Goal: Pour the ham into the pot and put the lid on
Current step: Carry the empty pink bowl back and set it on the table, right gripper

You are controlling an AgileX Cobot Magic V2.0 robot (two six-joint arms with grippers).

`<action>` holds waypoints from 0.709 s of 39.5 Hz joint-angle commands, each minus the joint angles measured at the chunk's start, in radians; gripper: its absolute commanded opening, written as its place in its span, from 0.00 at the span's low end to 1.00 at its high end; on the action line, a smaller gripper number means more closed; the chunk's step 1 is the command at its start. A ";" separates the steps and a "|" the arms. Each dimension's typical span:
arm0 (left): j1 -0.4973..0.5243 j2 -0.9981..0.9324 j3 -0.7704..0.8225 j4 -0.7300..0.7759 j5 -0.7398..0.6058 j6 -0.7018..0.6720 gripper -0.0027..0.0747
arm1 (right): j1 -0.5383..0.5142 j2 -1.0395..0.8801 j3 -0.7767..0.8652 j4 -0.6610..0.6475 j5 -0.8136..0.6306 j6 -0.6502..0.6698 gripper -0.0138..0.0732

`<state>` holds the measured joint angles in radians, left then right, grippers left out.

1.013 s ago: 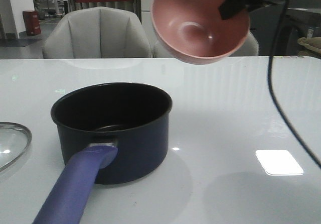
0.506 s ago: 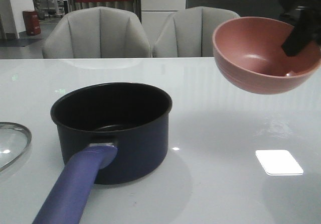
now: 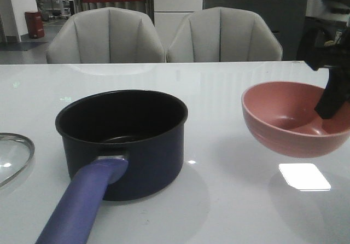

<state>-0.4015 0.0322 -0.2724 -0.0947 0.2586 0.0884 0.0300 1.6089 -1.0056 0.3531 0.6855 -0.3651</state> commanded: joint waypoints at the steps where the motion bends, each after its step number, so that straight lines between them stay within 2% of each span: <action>1: -0.008 0.012 -0.027 -0.008 -0.083 0.002 0.78 | -0.011 0.005 -0.035 0.009 -0.017 0.002 0.41; 11: -0.008 0.012 -0.027 -0.008 -0.083 0.002 0.78 | -0.011 0.066 -0.038 0.008 -0.037 0.002 0.64; 18: -0.008 0.012 -0.027 -0.008 -0.083 0.002 0.78 | -0.008 0.026 -0.091 0.024 0.033 0.002 0.66; 28: -0.008 0.012 -0.027 -0.008 -0.083 0.002 0.78 | 0.035 -0.221 -0.093 0.027 0.022 -0.001 0.66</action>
<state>-0.4015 0.0322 -0.2724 -0.0947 0.2586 0.0884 0.0497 1.5136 -1.0705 0.3588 0.7322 -0.3629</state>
